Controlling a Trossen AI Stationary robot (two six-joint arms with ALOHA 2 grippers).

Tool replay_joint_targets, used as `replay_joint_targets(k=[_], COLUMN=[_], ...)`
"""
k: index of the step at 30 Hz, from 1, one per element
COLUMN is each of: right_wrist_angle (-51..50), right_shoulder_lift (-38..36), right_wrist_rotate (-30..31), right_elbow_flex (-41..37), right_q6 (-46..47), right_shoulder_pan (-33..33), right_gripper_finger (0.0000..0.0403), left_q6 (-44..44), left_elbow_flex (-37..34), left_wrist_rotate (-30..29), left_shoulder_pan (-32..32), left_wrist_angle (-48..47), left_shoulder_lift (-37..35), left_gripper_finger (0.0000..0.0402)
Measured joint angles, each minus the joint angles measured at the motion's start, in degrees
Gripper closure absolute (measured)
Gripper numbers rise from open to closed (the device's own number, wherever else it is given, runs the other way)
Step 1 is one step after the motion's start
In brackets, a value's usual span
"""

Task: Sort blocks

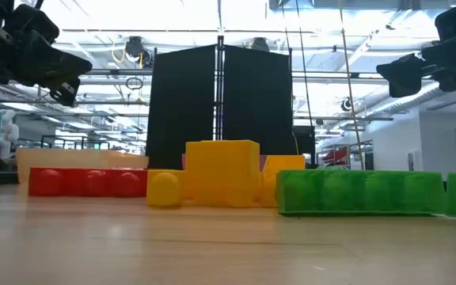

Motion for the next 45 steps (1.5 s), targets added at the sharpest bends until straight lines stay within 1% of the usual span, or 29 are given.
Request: replay_joint_targets(k=[30, 33, 35, 40, 43, 45], right_wrist_angle=[0.0, 0.0, 0.0, 0.1, 0.1, 0.1], right_shoulder_lift=[0.0, 0.0, 0.0, 0.0, 0.0, 0.0], right_wrist_rotate=[0.0, 0.0, 2.2, 8.3, 9.1, 9.7], right_elbow_flex=[0.0, 0.0, 0.0, 0.0, 0.0, 0.0], right_q6=[0.0, 0.0, -0.2, 0.0, -1.2, -3.0], right_shoulder_pan=[0.0, 0.0, 0.0, 0.0, 0.0, 0.0], right_gripper_finger=[0.0081, 0.0081, 0.0081, 0.0081, 0.0081, 0.0081], left_q6=[0.1, 1.8, 1.6, 1.6, 1.6, 1.3], left_elbow_flex=[0.0, 0.0, 0.0, 0.0, 0.0, -0.2], left_wrist_rotate=[0.0, -4.6, -6.1, -6.1, -6.1, -6.1], left_shoulder_pan=[0.0, 0.2, 0.2, 0.1, 0.1, 0.1], left_wrist_angle=[0.0, 0.2, 0.3, 0.4, 0.9, 3.1], left_shoulder_lift=[0.0, 0.0, 0.0, 0.0, 0.0, 0.0], left_gripper_finger=[0.0398, 0.0398, 0.0398, 0.0398, 0.0398, 0.0398])
